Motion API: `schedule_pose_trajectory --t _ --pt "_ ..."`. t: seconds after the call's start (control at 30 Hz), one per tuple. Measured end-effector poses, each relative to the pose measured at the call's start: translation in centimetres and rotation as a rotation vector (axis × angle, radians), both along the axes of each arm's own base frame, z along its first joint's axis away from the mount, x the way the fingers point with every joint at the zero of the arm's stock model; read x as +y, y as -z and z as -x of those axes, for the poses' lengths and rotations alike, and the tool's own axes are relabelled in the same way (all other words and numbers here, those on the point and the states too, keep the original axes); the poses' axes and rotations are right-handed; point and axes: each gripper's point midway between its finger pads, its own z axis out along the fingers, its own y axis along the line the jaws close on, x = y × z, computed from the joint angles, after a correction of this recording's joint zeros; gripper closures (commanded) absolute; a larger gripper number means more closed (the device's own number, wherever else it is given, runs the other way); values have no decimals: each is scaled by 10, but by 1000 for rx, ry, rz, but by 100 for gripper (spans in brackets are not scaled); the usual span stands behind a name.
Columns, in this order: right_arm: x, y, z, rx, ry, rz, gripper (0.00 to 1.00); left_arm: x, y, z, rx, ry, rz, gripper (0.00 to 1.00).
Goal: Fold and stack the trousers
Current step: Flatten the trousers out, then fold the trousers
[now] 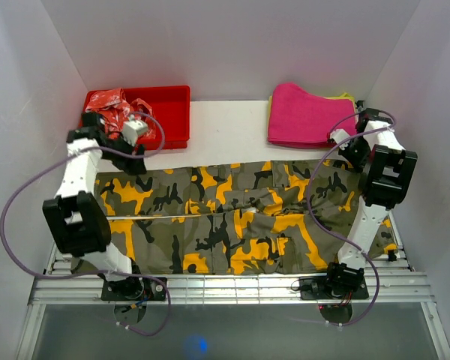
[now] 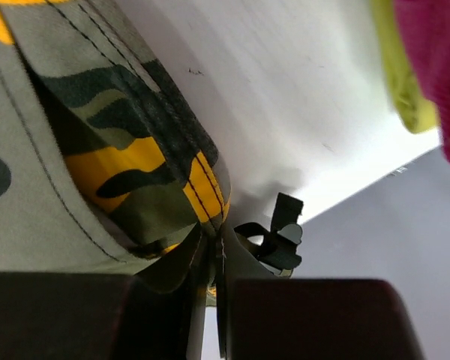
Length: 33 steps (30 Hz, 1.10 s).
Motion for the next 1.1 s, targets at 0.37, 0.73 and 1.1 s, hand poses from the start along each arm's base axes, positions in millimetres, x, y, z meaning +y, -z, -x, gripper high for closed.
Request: schedule_pose_trajectory --t 0.37,0.73,1.1 --pt "5 -25 -2 -63 -42 17 92 158 73 -77 125 -27 -109 28" --pt "4 -26 -3 -59 -53 42 92 181 113 -92 114 39 -230 27" --pt "4 -23 -1 -48 -59 57 92 188 132 -94 28 120 -307 22"
